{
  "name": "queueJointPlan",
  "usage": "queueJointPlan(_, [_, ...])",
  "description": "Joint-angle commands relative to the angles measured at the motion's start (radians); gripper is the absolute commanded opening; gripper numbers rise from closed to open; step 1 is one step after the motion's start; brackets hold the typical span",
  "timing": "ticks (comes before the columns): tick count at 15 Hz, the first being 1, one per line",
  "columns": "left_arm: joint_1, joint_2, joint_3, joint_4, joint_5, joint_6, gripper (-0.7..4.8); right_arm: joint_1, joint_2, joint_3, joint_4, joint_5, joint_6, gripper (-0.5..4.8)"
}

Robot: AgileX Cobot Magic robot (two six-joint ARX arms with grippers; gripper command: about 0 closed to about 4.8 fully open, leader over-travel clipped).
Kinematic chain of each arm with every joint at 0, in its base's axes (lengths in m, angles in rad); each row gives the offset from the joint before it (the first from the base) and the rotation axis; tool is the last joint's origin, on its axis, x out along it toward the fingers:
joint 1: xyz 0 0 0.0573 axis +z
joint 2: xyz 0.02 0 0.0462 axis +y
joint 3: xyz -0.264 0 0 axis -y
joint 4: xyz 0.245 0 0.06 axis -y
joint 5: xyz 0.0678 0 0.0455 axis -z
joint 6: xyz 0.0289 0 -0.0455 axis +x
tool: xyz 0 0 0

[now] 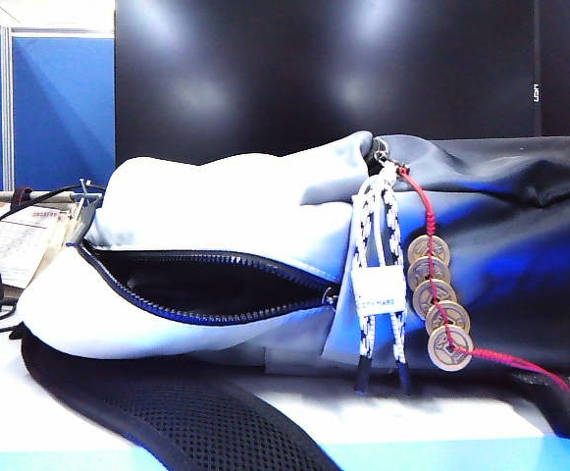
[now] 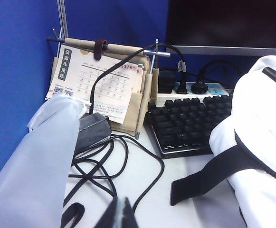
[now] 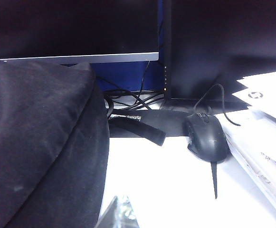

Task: Take the gray clothes out of the backpack.

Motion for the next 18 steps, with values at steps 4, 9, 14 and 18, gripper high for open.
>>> queueJointPlan(4, [0.0,-0.002,0.0,0.019,0.004,-0.019,-0.06,0.0,-0.002,-0.002,-0.016,0.0,0.001,-0.06])
queueJointPlan(9, [-0.002,-0.002,0.0,0.176,0.159,-1.324,-0.05,0.001,-0.002,-0.001,0.393,-0.219,0.629,-0.06])
queueJointPlan(14, [-0.002,-0.002,0.144,0.686,0.121,-1.444,-0.05,0.001,0.01,0.198,0.662,-0.251,0.848,-0.06])
queueJointPlan(18, [-0.001,0.066,0.447,0.251,0.256,-0.807,-0.05,0.001,0.229,0.489,0.579,-0.45,0.723,-0.05])
